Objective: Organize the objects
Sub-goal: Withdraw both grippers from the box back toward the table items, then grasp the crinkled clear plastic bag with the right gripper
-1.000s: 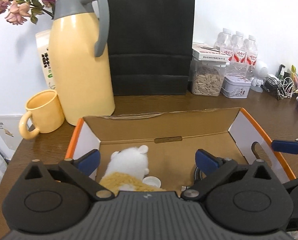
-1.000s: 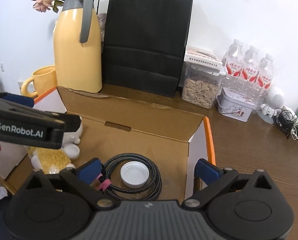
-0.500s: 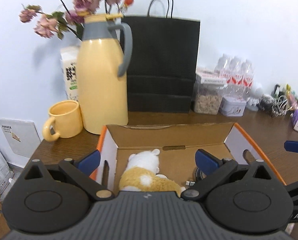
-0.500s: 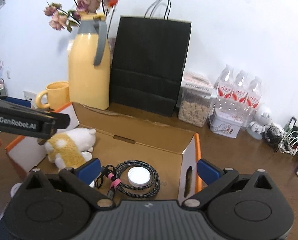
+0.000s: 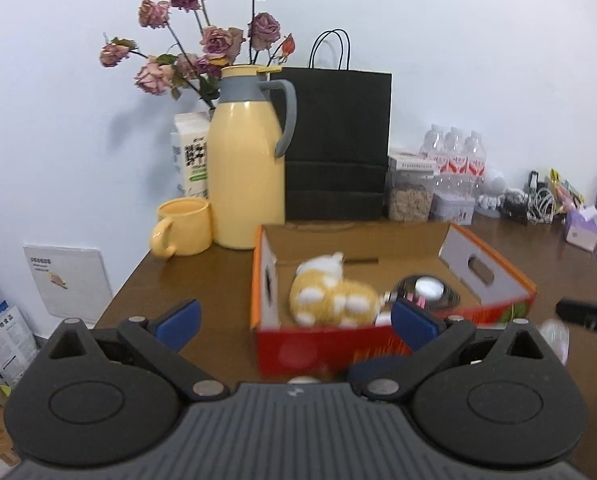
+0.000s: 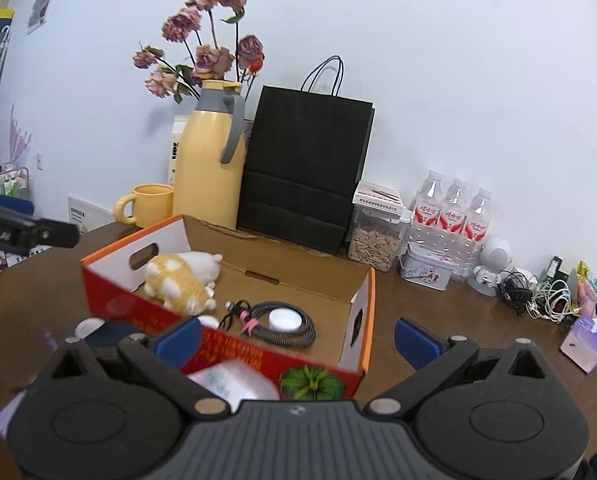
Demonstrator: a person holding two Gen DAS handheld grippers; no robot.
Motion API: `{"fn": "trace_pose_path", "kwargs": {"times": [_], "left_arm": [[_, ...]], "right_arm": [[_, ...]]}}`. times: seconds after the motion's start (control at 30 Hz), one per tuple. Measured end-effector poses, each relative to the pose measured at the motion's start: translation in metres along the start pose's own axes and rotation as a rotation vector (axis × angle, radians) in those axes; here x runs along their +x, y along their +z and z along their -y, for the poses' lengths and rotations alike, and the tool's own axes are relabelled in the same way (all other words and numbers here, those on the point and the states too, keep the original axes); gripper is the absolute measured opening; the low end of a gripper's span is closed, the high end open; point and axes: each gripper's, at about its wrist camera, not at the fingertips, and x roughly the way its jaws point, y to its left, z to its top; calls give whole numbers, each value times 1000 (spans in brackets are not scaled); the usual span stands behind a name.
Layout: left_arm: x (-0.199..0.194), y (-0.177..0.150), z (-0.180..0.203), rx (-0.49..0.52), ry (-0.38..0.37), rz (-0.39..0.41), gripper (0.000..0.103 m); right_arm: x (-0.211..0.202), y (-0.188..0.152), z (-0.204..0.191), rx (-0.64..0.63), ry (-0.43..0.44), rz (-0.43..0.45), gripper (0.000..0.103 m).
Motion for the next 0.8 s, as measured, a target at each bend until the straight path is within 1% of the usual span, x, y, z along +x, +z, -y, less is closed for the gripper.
{"fn": "trace_pose_path", "kwargs": {"times": [0.1,0.23,0.33,0.47,0.6,0.8], "left_arm": [[-15,-22,-10,-16,-1,-10,103],[-31,-49,-22,-35,5,-15,103],[-38,-65,-29,-33,13,-16,103],[-39,-81,-36,-52,22,-48,103],[-40,-88,-41,-71,28,-57,103],[-42,-89,-41,-67,32,-60,103]], "right_arm": [[-15,-19,-2,17,3,-1,103],[-27,-46,-5,46,-1,-27,103],[-29,-65,-4,73,-11,-53,103],[-25,-84,2,114,-30,-94,103],[-14,-92,8,126,-59,-125,103],[5,-90,16,134,-79,-138,103]]}}
